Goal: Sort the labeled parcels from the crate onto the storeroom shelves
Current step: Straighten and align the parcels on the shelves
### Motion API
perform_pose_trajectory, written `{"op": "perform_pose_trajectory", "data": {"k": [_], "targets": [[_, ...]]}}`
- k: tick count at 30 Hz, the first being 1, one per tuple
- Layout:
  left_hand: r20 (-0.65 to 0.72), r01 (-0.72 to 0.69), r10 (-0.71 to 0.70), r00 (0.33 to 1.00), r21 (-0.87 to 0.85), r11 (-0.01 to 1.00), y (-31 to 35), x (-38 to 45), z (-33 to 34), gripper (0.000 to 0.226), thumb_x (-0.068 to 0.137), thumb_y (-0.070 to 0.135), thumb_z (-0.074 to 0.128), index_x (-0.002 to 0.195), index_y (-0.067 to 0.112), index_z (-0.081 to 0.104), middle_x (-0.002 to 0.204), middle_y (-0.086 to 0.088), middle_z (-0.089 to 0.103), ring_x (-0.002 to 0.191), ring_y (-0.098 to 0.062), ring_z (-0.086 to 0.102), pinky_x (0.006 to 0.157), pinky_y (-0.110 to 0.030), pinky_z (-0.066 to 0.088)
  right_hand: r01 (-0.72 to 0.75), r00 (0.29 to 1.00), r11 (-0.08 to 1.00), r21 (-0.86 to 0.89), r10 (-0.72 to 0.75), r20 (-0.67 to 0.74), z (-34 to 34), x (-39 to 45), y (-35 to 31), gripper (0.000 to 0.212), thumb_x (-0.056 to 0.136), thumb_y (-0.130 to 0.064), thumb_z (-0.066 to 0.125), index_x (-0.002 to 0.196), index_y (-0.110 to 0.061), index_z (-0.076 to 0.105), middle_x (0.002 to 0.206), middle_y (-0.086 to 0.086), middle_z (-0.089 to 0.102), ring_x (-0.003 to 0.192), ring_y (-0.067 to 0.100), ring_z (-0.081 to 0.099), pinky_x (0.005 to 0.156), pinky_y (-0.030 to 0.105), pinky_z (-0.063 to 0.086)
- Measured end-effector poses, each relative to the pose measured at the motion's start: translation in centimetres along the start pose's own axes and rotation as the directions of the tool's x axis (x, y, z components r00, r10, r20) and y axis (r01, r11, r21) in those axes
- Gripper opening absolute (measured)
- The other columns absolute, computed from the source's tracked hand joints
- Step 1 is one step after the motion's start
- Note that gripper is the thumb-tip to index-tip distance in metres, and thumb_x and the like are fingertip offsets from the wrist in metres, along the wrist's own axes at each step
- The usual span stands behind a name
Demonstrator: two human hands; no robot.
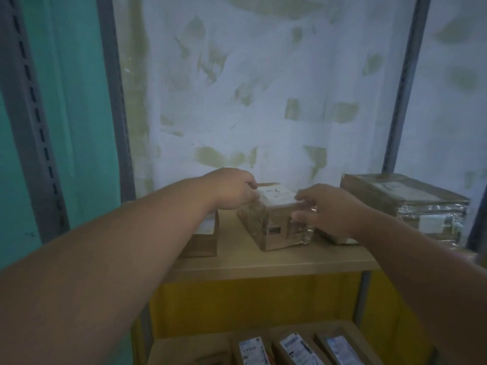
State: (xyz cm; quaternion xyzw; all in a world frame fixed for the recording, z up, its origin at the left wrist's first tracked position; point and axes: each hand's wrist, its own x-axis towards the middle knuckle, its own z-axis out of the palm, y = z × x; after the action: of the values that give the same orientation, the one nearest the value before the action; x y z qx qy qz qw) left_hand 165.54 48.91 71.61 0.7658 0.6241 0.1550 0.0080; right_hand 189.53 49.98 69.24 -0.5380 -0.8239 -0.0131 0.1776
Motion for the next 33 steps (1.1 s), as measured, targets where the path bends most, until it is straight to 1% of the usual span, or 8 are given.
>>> {"op": "perform_pose_trajectory", "data": {"k": [3,7,10,14,21,26,29,33], "targets": [[0.054,0.029,-0.034,0.998,0.089,0.996,1.4,1.5,0.5,0.048,0.095,0.061,0.05,0.13,0.031,0.061,0.136,0.004,0.058,0.121,-0.017,0.052,0.086,-0.03,0.037,0.06,0.998,0.998,-0.011,-0.06,-0.032,0.9,0.6,0.6,0.041,0.091,-0.051,0.064,0.127,-0.032,0.062,0.131,-0.005,0.056,0.115,0.015,0.053,0.091,0.03,0.042],[0.048,0.065,-0.069,0.996,0.086,0.994,2.0,1.4,0.4,0.046,0.088,0.064,0.06,0.121,0.033,0.068,0.129,0.007,0.062,0.11,-0.013,0.055,0.085,-0.031,0.04,0.086,0.988,0.993,0.087,-0.073,-0.139,1.8,0.8,0.6,0.033,0.088,-0.051,0.068,0.114,-0.031,0.07,0.116,-0.005,0.061,0.097,0.011,0.056,0.075,0.028,0.043],[0.069,0.093,-0.096,0.993,0.049,0.994,1.2,0.5,-0.4,0.038,0.085,0.06,0.066,0.115,0.037,0.07,0.125,0.011,0.063,0.103,-0.01,0.053,0.086,-0.03,0.04,0.105,0.979,0.981,0.163,-0.073,-0.191,2.5,0.4,-0.2,0.033,0.086,-0.054,0.07,0.11,-0.031,0.073,0.111,-0.005,0.065,0.096,0.013,0.061,0.079,0.033,0.053],[0.067,0.118,-0.119,0.991,0.015,0.993,0.0,-0.5,-1.0,0.033,0.086,0.054,0.068,0.115,0.037,0.071,0.124,0.013,0.064,0.108,-0.011,0.056,0.089,-0.031,0.04,0.098,0.979,0.978,0.187,-0.061,-0.195,2.9,0.1,-1.9,0.034,0.085,-0.056,0.069,0.109,-0.033,0.072,0.112,-0.005,0.065,0.098,0.015,0.062,0.085,0.038,0.055],[0.061,0.076,-0.076,0.995,-0.007,0.997,-1.9,-0.3,-1.2,0.027,0.085,0.053,0.07,0.108,0.038,0.072,0.11,0.015,0.063,0.105,-0.01,0.057,0.087,-0.031,0.044,0.055,0.984,0.985,0.163,-0.026,-0.178,2.8,0.5,-4.1,0.026,0.084,-0.051,0.072,0.102,-0.032,0.073,0.106,-0.006,0.062,0.095,0.013,0.06,0.076,0.03,0.048],[0.095,-0.011,0.007,0.995,0.038,0.999,-2.2,0.2,-1.4,0.023,0.086,0.054,0.068,0.102,0.039,0.073,0.097,0.019,0.06,0.1,-0.008,0.059,0.084,-0.03,0.046,0.013,0.988,0.987,0.162,0.011,-0.151,2.6,-0.1,-4.8,0.029,0.087,-0.05,0.069,0.109,-0.031,0.072,0.108,-0.008,0.068,0.089,0.008,0.061,0.07,0.026,0.049],[0.098,-0.06,0.049,0.994,0.121,0.991,-1.8,0.6,-1.7,0.033,0.089,0.053,0.064,0.111,0.03,0.073,0.108,0.013,0.065,0.102,-0.012,0.06,0.09,-0.034,0.048,-0.007,0.984,0.984,0.177,0.038,-0.174,2.2,-1.1,-4.5,0.038,0.095,-0.049,0.059,0.127,-0.031,0.064,0.126,-0.008,0.06,0.105,0.011,0.058,0.085,0.029,0.046],[0.062,-0.118,0.11,0.992,0.15,0.982,0.4,1.6,-1.5,0.038,0.092,0.053,0.061,0.119,0.027,0.067,0.121,0.007,0.064,0.107,-0.015,0.058,0.087,-0.031,0.046,-0.101,0.969,0.99,0.095,0.12,-0.216,0.2,-3.2,-0.7,0.032,0.099,-0.041,0.054,0.129,-0.029,0.06,0.132,-0.004,0.057,0.112,0.013,0.054,0.085,0.025,0.036]]}}
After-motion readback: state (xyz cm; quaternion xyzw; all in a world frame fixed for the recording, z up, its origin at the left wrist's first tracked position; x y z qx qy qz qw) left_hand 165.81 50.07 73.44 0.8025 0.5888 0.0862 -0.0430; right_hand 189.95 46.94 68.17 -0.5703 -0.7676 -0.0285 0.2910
